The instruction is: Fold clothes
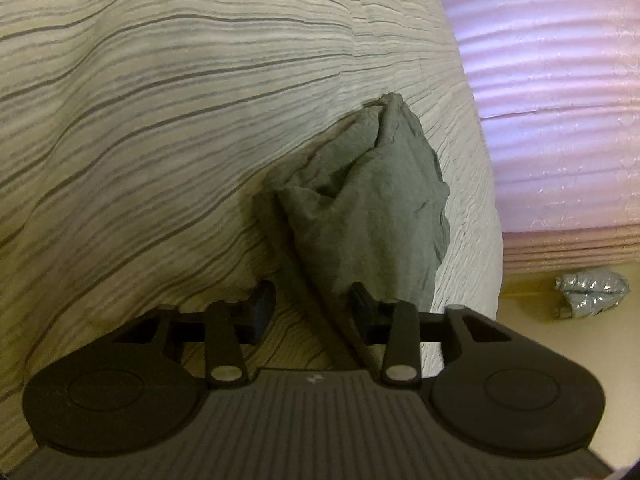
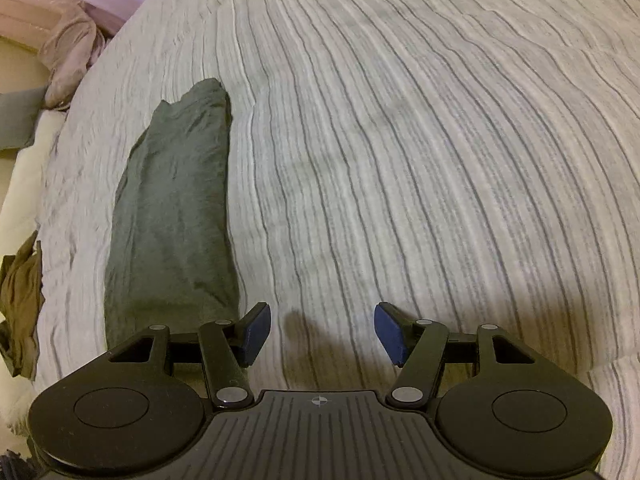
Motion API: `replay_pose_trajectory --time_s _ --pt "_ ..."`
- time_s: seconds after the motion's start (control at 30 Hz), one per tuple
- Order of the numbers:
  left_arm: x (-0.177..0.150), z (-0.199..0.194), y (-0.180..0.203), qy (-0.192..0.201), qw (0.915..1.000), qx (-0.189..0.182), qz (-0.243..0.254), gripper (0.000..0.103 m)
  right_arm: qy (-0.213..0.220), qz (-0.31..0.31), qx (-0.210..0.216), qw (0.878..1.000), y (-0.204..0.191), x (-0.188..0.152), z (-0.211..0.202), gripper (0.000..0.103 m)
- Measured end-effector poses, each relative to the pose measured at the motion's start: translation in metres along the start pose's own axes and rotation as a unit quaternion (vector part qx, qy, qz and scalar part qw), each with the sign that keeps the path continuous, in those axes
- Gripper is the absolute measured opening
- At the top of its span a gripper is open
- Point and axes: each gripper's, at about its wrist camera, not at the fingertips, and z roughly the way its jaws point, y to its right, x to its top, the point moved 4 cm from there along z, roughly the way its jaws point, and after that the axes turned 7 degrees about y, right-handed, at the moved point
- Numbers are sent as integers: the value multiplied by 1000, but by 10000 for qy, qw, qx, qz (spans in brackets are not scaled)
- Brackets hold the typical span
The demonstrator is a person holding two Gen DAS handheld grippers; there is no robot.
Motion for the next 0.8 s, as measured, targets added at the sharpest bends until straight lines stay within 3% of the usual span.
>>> replay_pose_trajectory --time_s 0.2,0.37,0.43,0.5,0.53,0.57,0.67,0.8 --pt "34 -23 33 91 9931 -175 1153 1 32 -159 -65 9998 -4 7 2 61" --pt "86 -60 44 332 9684 249 2460 1 13 -218 -98 9997 -2 16 1 61" --pt "99 -51 29 13 9756 379 2164 2 -21 -291 -48 9996 -4 20 4 61" --pt "103 -45 14 27 9863 388 1601 10 -10 -316 93 9995 -10 24 9 61" --pt "103 -45 7 131 9915 336 1252 24 10 -266 232 9994 -15 28 13 61" --pt "103 -46 1 278 9954 283 873 32 53 -190 406 9990 -19 32 16 61" --pt "92 -52 -15 538 9985 131 -27 32 159 61 953 9953 -30 47 28 61" --pt "65 -49 -16 388 9989 159 -189 33 88 464 1481 9878 -36 67 59 61"
